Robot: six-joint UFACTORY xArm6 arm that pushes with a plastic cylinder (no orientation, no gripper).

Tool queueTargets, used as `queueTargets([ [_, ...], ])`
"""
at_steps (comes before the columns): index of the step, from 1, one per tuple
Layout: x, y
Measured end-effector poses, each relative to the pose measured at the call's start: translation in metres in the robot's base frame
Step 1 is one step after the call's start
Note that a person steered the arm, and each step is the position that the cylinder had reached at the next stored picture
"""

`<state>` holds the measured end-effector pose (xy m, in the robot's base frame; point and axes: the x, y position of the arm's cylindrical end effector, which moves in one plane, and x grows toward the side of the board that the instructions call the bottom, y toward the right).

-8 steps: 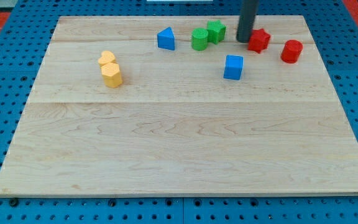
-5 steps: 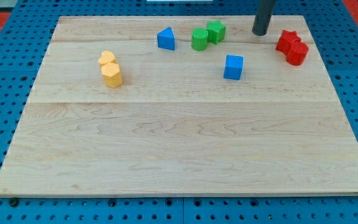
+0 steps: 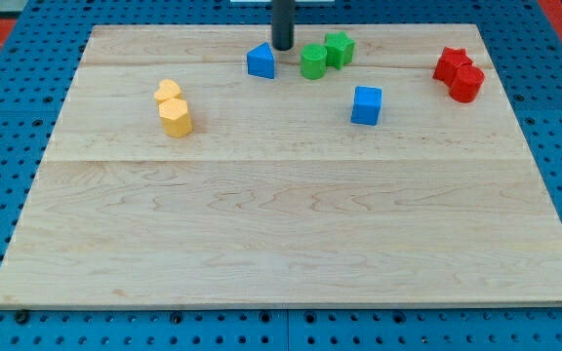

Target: Push the blue cube below the green circle

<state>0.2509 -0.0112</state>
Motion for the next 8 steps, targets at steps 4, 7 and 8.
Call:
queueTargets([
  [4, 0.191, 0.148],
  [7, 0.12, 0.047],
  [8, 0.124, 0.033],
])
